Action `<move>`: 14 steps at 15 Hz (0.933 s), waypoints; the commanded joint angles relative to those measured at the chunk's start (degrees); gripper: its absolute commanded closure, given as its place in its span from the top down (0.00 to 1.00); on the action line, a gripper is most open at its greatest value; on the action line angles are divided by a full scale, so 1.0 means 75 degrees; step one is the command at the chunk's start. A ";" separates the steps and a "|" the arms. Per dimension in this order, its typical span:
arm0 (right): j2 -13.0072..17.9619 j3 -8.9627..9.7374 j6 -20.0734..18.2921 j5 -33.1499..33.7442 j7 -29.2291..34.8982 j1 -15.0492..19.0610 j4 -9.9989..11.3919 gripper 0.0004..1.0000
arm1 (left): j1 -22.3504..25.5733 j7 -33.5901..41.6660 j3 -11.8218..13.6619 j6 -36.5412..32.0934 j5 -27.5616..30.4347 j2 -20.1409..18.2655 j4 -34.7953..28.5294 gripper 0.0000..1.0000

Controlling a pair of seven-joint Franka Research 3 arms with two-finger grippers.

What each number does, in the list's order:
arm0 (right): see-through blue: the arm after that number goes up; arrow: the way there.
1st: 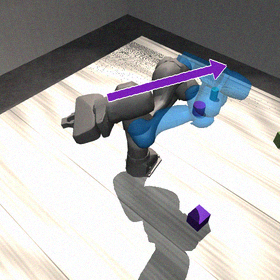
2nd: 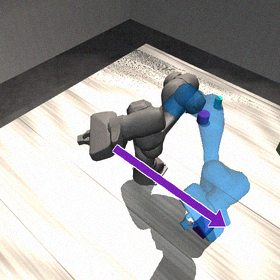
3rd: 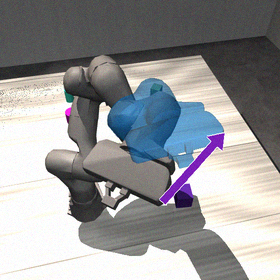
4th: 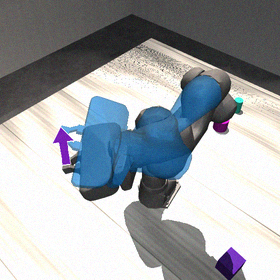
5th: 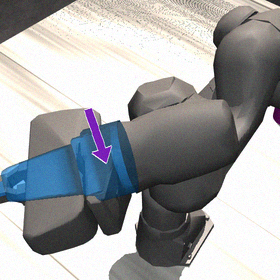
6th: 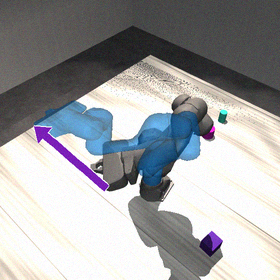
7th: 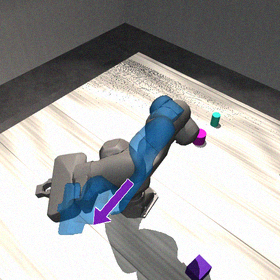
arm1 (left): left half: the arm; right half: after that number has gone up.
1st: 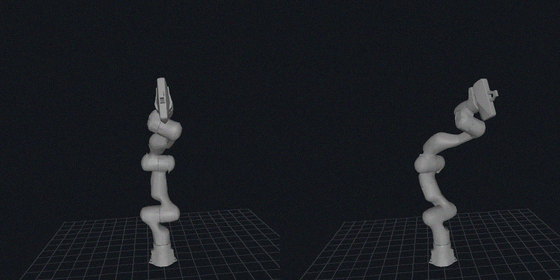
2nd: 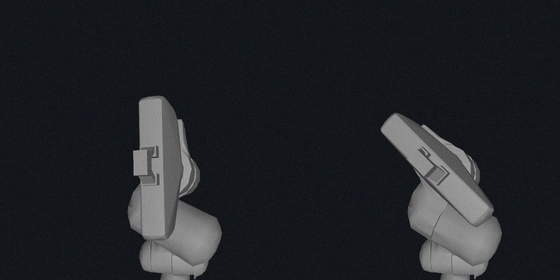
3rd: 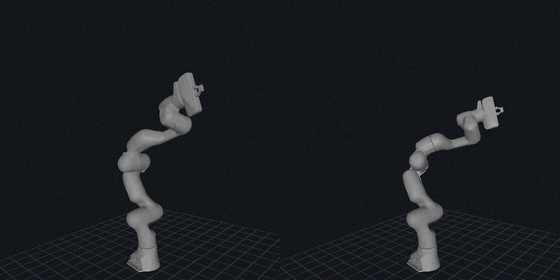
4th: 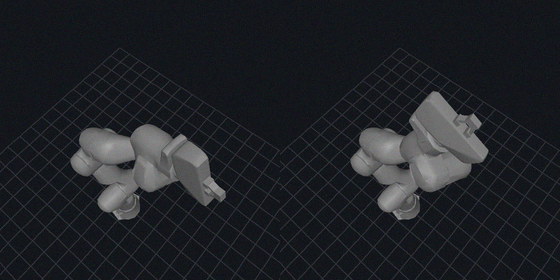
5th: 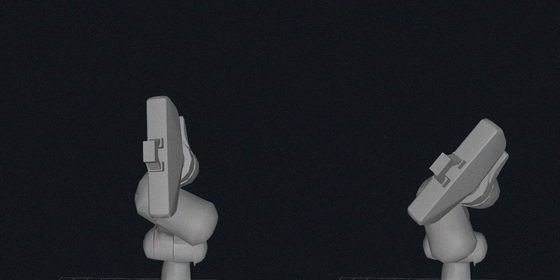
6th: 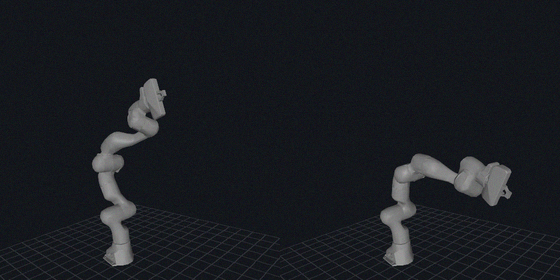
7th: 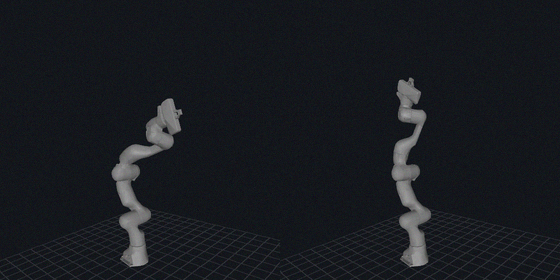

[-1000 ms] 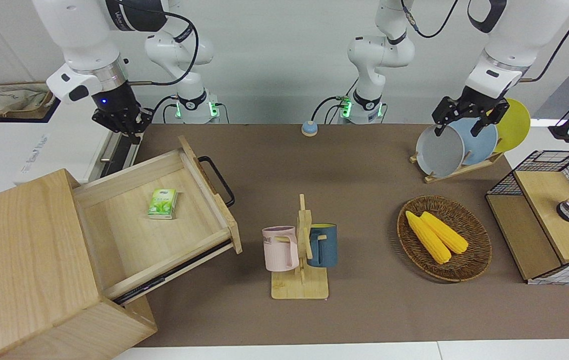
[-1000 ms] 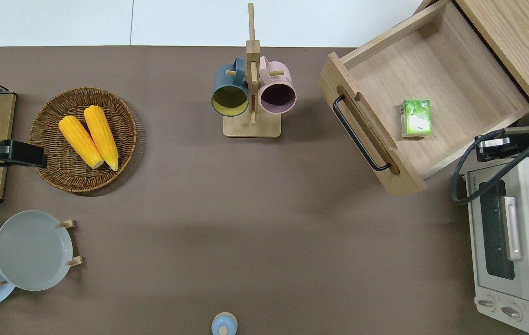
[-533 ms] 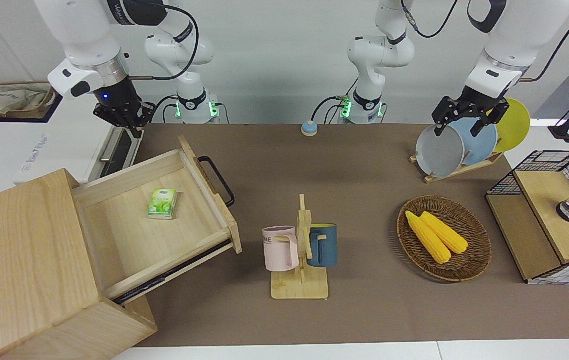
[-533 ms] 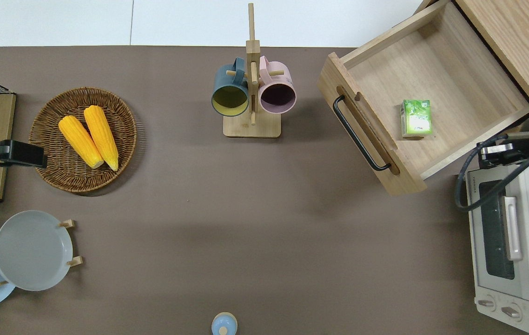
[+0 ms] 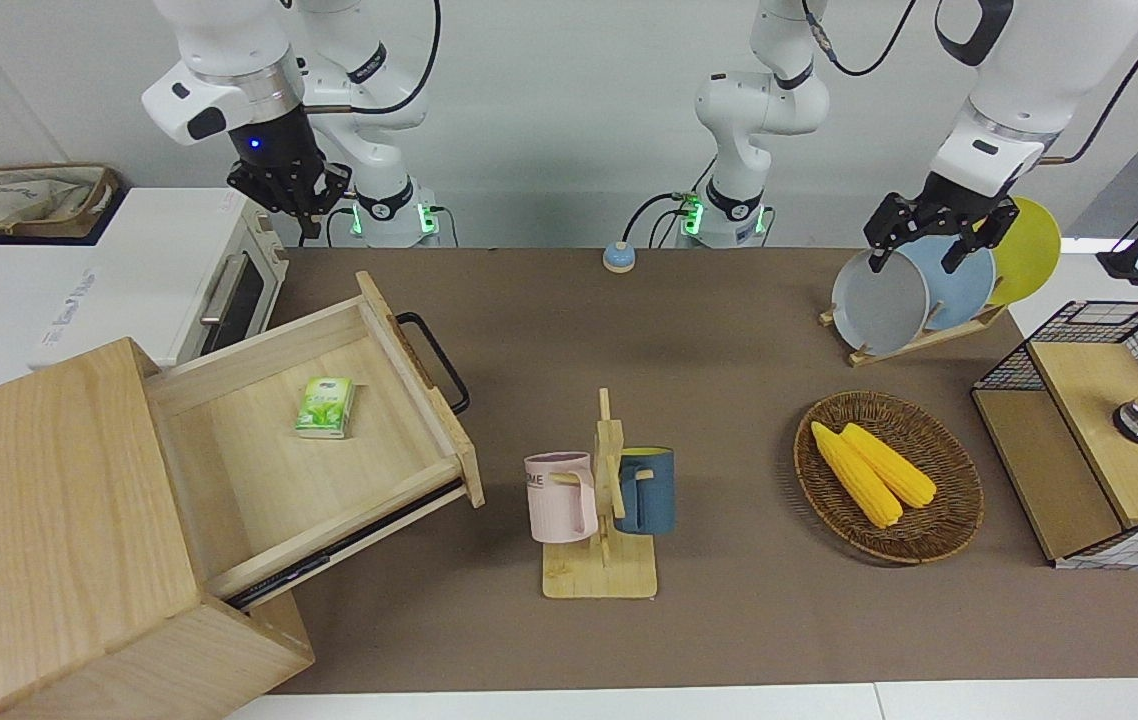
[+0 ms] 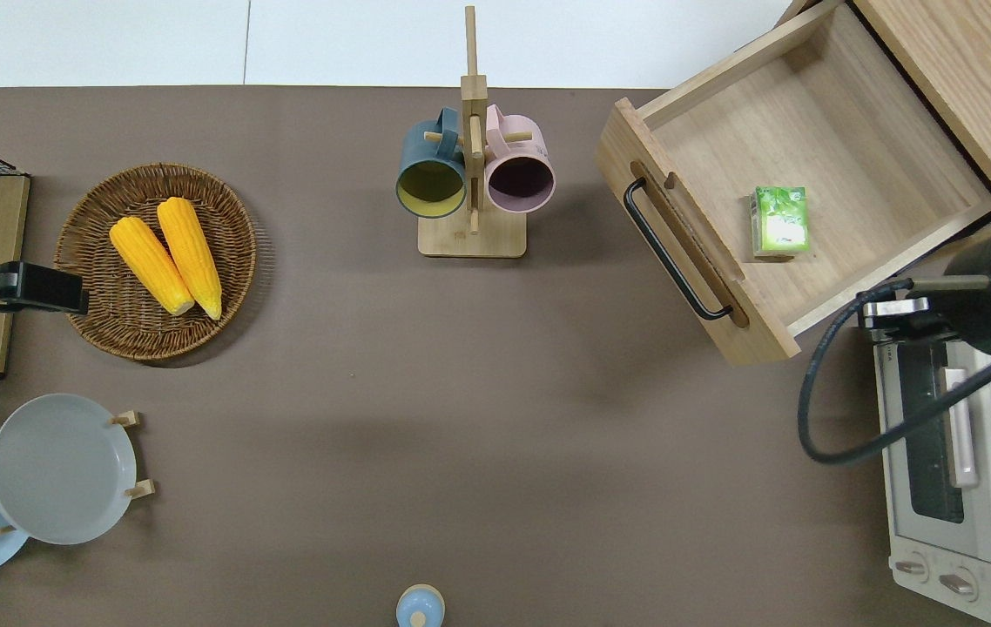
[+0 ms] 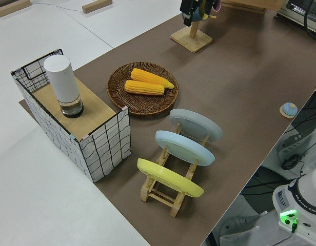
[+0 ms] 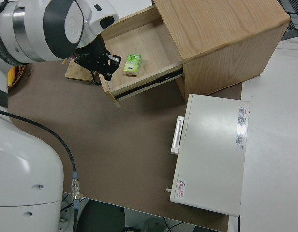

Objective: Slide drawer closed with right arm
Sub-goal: 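Move the right gripper toward the drawer's front handle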

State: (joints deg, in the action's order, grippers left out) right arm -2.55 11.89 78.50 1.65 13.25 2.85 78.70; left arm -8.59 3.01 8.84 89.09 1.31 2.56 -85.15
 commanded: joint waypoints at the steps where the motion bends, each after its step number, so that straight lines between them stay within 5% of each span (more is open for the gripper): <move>1: 0.0001 0.0780 -0.0155 -0.0068 0.1627 0.0042 -0.0228 0.00 | -0.0131 0.0044 0.0122 0.0005 -0.0104 0.0092 0.0150 1.00; 5: -0.0128 0.1590 0.0253 0.0026 0.3350 -0.0097 -0.0216 0.00 | -0.0131 0.0044 0.0122 0.0005 -0.0104 0.0092 0.0150 1.00; 14: -0.1135 0.1521 0.1356 0.0670 0.5870 -0.1316 -0.0146 0.00 | -0.0131 0.0044 0.0122 0.0005 -0.0104 0.0092 0.0150 1.00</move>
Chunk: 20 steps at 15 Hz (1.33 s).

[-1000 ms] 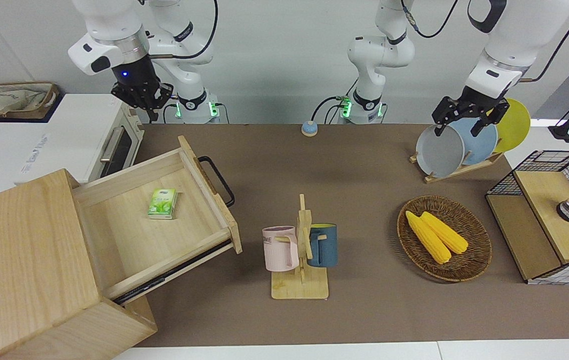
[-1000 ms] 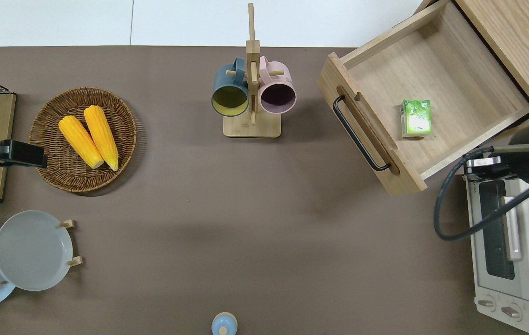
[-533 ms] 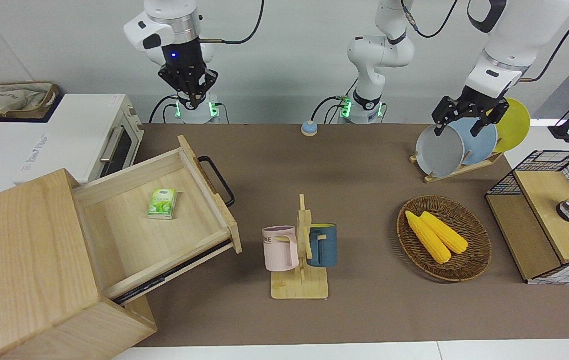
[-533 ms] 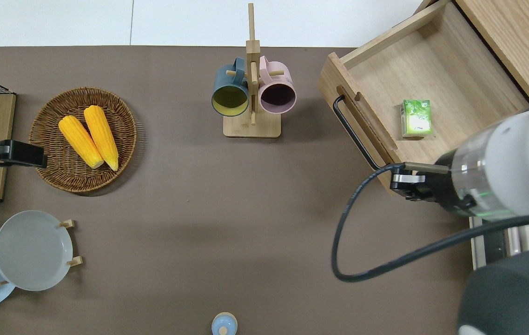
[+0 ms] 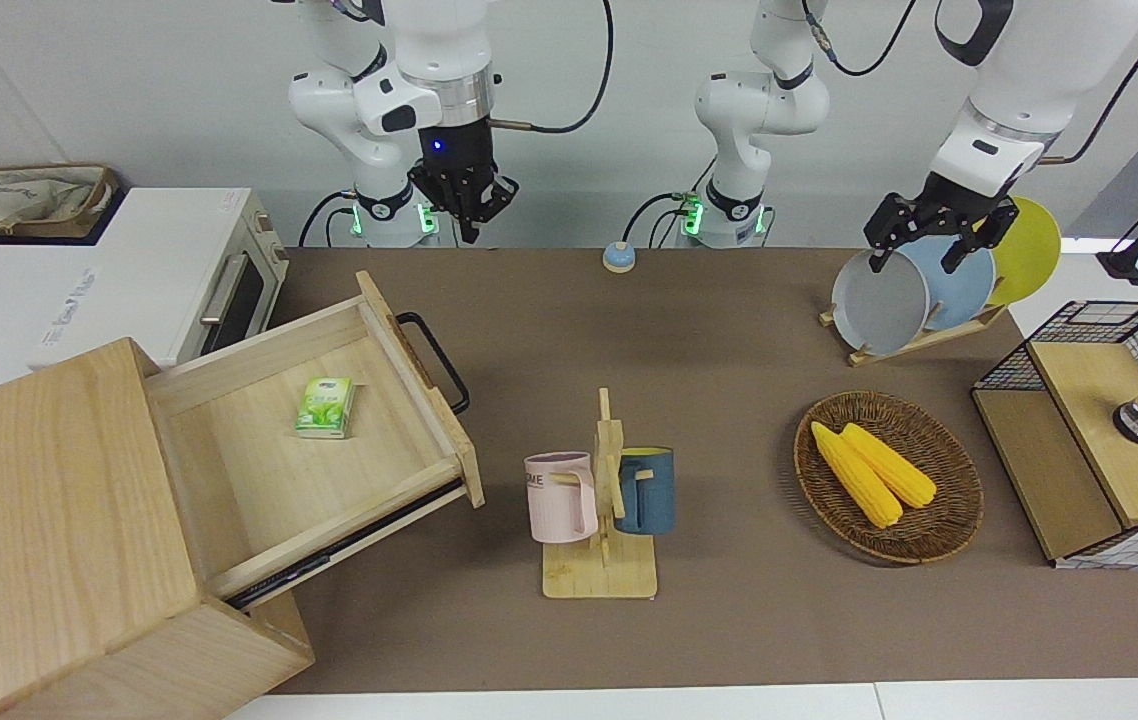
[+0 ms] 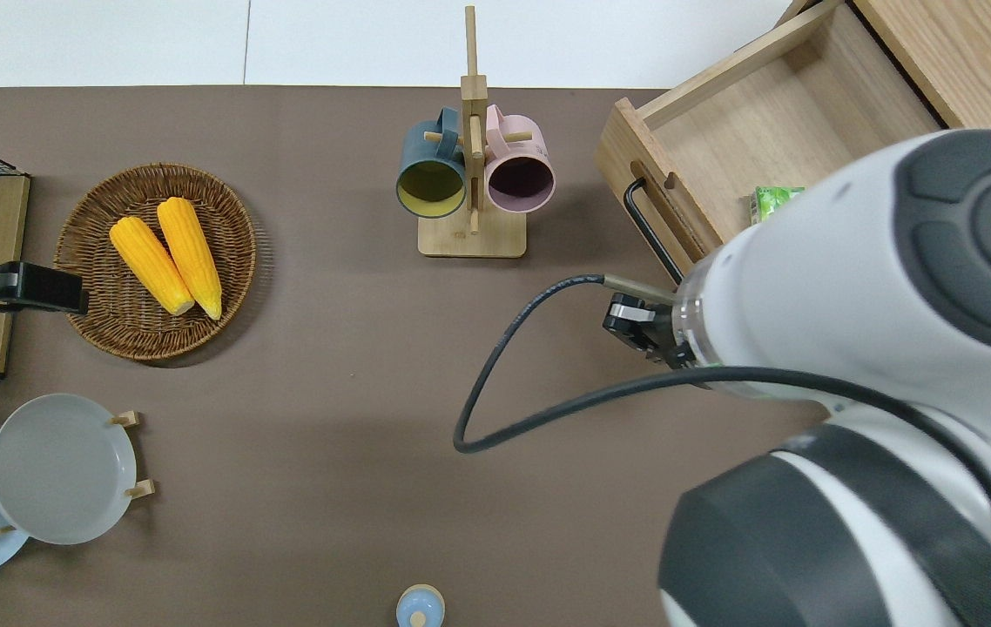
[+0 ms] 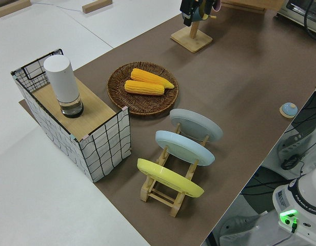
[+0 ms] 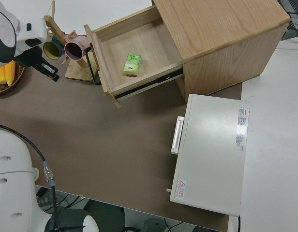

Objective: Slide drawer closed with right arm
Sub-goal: 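Move the right gripper toward the drawer's front handle, then push the drawer front with the right gripper away from the robot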

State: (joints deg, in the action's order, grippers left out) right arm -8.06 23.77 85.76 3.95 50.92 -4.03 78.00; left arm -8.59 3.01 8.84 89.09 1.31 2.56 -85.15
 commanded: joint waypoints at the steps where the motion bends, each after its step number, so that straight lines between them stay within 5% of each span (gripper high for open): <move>1: -0.0529 -0.0076 0.0529 0.0445 0.1257 -0.0470 -0.0041 0.00 | -0.0131 0.0043 0.0122 0.0005 -0.0104 0.0092 0.0150 1.00; 15: -0.1444 -0.0170 0.1866 0.0330 0.5208 -0.0611 0.0357 0.00 | -0.0131 0.0043 0.0122 0.0005 -0.0104 0.0092 0.0150 1.00; 20: -0.1585 -0.0182 0.1925 0.0188 0.5516 -0.0459 0.0451 0.00 | -0.0131 0.0043 0.0122 0.0005 -0.0104 0.0092 0.0150 1.00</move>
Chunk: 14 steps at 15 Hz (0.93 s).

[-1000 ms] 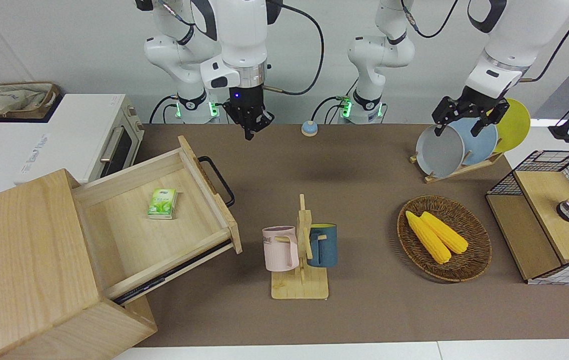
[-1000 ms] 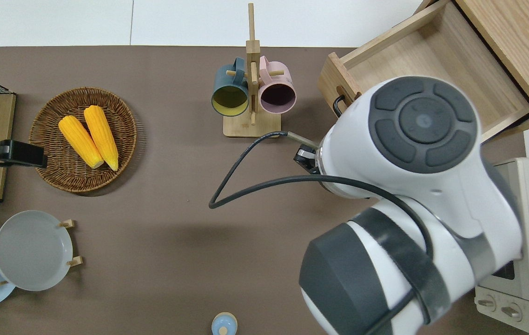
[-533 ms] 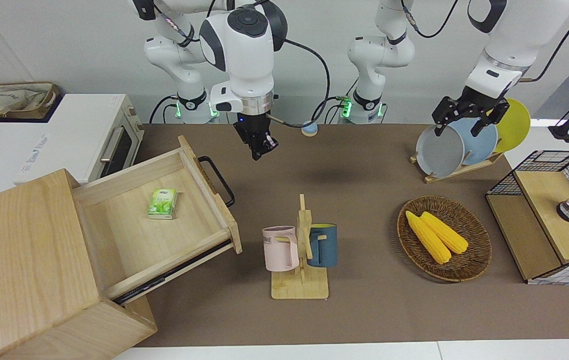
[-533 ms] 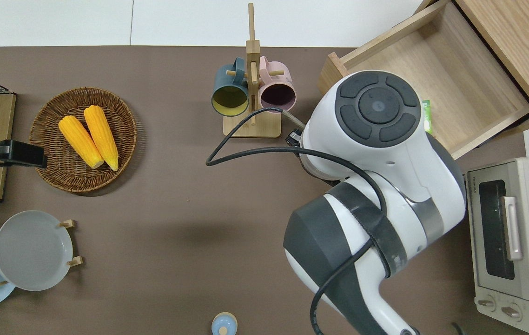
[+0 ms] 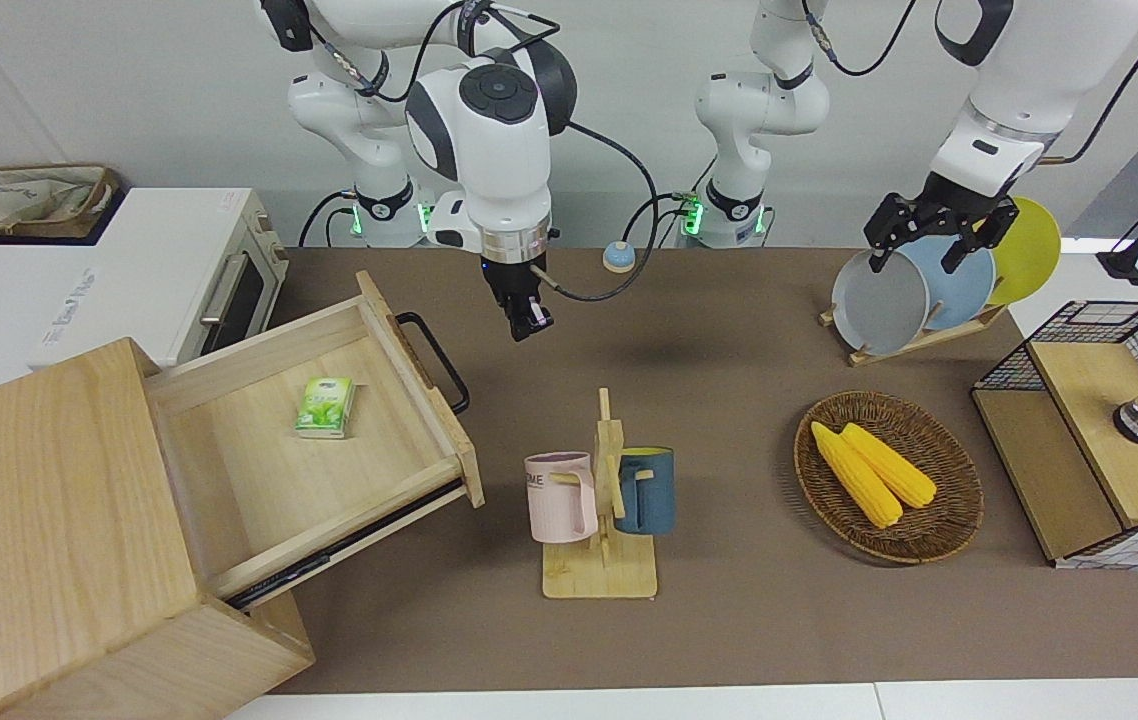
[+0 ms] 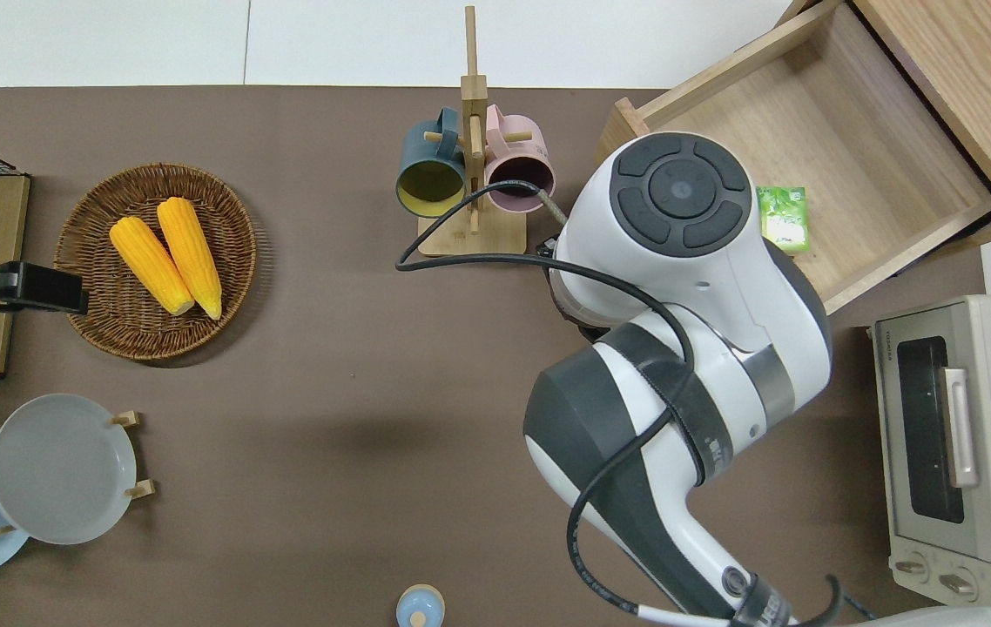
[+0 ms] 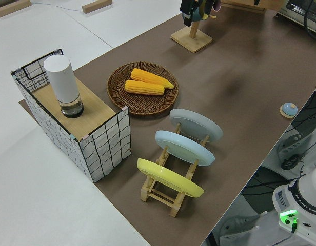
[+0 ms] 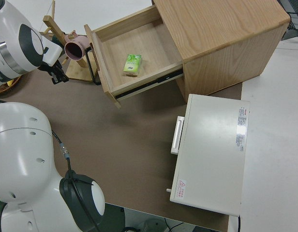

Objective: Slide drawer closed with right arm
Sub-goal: 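Push the drawer front with the right gripper away from the robot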

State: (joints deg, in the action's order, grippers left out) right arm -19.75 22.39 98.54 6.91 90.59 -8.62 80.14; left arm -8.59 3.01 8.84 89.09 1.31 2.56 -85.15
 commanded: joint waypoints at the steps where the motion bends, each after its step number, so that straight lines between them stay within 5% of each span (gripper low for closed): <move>1: -0.0050 -0.0009 0.0221 -0.0207 0.0191 0.0165 0.0167 0.00 | -0.0131 0.0043 0.0122 0.0005 -0.0104 0.0092 0.0150 1.00; 8: -0.0319 -0.0220 0.0373 -0.0055 -0.0031 0.0165 0.0155 0.00 | -0.0131 0.0043 0.0122 0.0005 -0.0104 0.0092 0.0150 1.00; 14: -0.0320 -0.0699 0.0490 -0.0090 -0.1003 0.0130 0.0085 0.00 | -0.0131 0.0043 0.0122 0.0005 -0.0104 0.0092 0.0150 1.00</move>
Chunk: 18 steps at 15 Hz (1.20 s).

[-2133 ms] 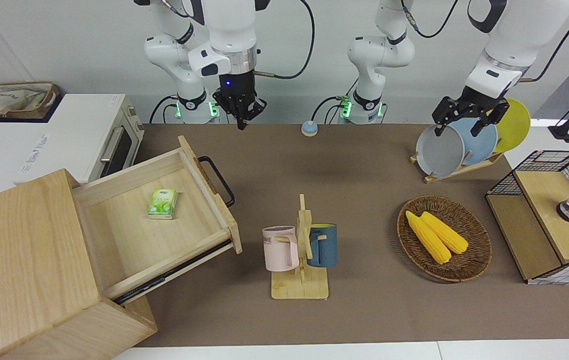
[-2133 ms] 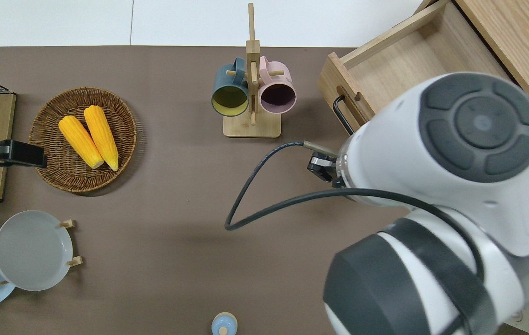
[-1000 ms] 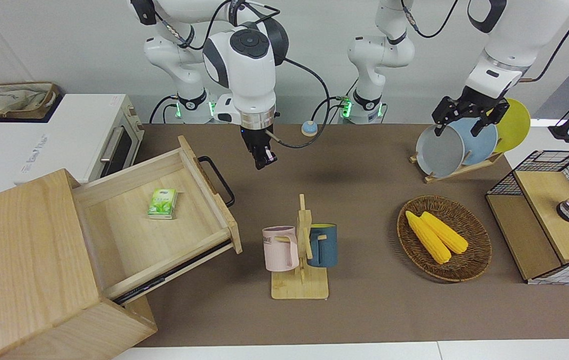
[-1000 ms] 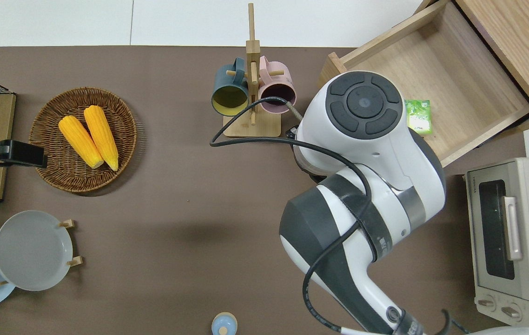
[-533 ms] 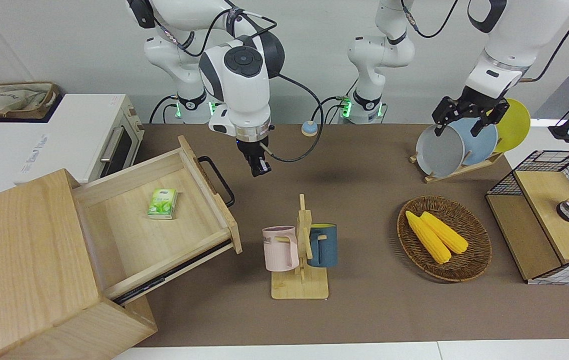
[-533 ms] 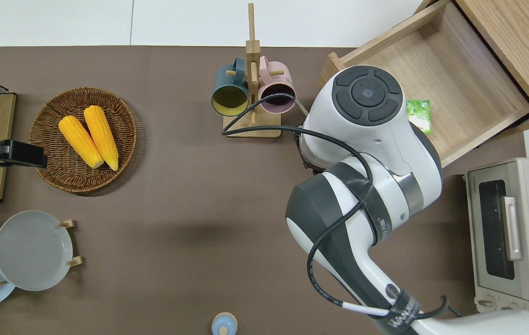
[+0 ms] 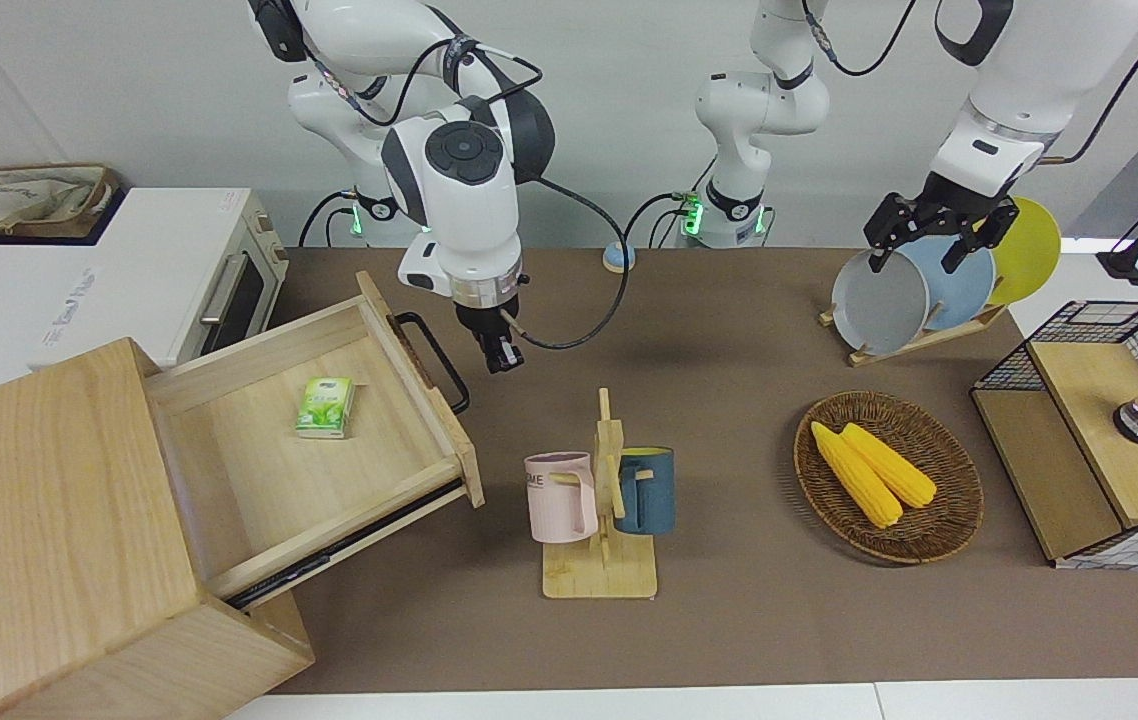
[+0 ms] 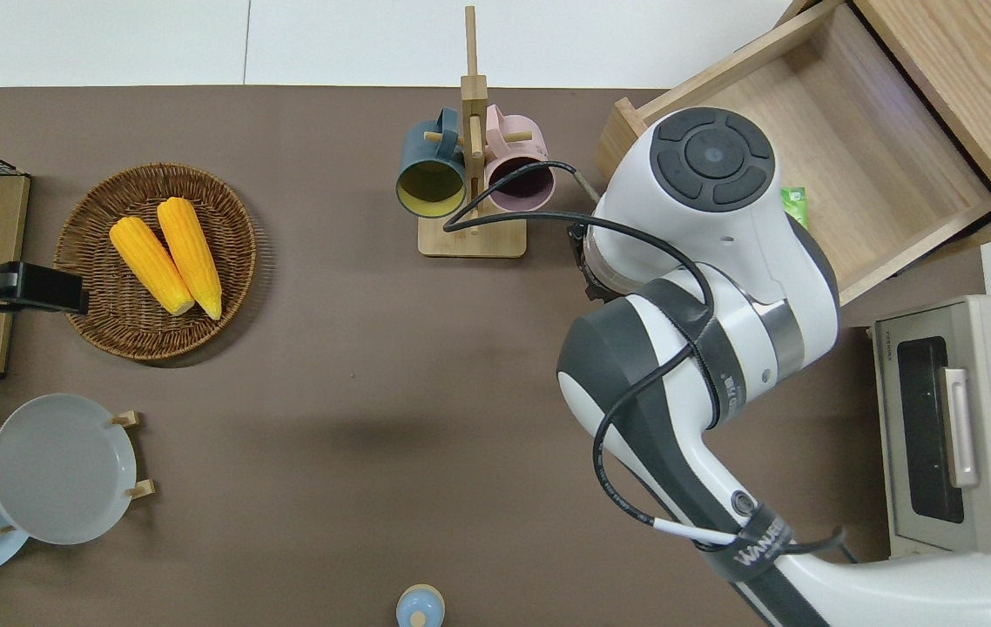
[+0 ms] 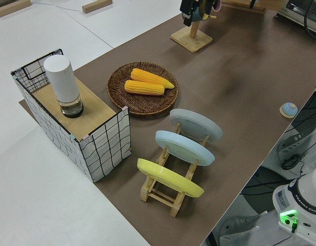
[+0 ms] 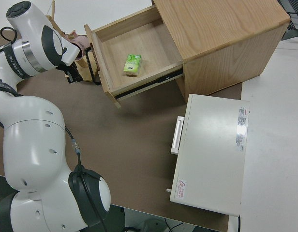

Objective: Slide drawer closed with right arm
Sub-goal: 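Push the drawer front with the right gripper away from the robot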

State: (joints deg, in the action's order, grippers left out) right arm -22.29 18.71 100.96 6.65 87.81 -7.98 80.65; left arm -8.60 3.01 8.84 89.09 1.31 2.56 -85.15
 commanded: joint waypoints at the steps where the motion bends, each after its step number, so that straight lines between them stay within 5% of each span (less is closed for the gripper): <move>1: 0.0019 -0.0279 0.0168 -0.0078 -0.0819 0.0033 -0.0006 0.00 | -0.0131 0.0044 0.0122 0.0005 -0.0115 0.0092 0.0150 1.00; 8: 0.0007 -0.0503 0.0729 -0.0078 -0.1312 0.0057 -0.0007 0.00 | -0.0131 0.0044 0.0122 0.0005 -0.0104 0.0092 0.0150 1.00; 18: -0.0098 -0.0678 0.0754 -0.0183 -0.2577 0.0595 -0.0007 0.00 | -0.0131 0.0044 0.0122 0.0005 -0.0115 0.0092 0.0150 1.00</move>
State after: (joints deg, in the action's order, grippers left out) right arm -22.61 13.45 105.41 6.62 73.32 -5.68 80.45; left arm -8.59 3.01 8.84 89.09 1.31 2.56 -85.15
